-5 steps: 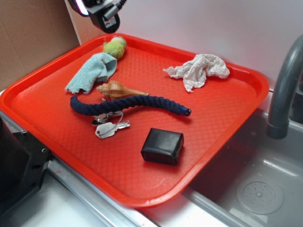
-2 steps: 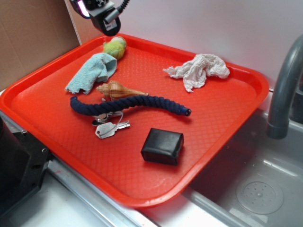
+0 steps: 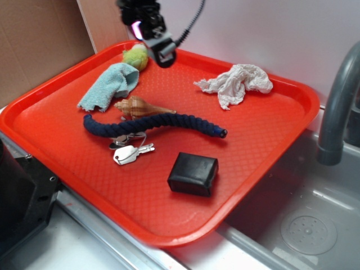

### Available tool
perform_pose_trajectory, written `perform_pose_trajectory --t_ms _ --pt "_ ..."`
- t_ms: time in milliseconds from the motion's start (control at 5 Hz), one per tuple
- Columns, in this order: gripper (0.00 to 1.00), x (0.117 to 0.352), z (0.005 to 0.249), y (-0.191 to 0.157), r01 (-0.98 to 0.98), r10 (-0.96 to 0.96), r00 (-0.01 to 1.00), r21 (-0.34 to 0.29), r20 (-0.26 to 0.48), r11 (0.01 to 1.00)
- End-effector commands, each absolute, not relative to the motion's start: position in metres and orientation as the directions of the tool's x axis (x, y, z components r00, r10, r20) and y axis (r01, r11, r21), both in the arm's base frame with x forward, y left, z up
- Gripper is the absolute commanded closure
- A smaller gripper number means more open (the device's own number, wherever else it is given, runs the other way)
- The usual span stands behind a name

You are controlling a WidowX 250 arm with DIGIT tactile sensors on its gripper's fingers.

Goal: Grab the white paper.

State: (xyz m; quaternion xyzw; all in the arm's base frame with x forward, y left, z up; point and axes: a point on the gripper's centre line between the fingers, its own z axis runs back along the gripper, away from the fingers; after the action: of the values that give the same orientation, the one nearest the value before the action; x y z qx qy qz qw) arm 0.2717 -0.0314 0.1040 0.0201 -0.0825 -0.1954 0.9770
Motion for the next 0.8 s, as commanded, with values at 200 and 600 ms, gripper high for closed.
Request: perform_pose_trajectory --t_ms 200,600 --pt "0.00 0.341 0.076 -0.050 0.437 -0.438 0.883 0.044 0.168 0.898" --pt "0.00 0.330 0.048 -0.096 0.420 -0.418 0.901 0.011 0.120 0.908"
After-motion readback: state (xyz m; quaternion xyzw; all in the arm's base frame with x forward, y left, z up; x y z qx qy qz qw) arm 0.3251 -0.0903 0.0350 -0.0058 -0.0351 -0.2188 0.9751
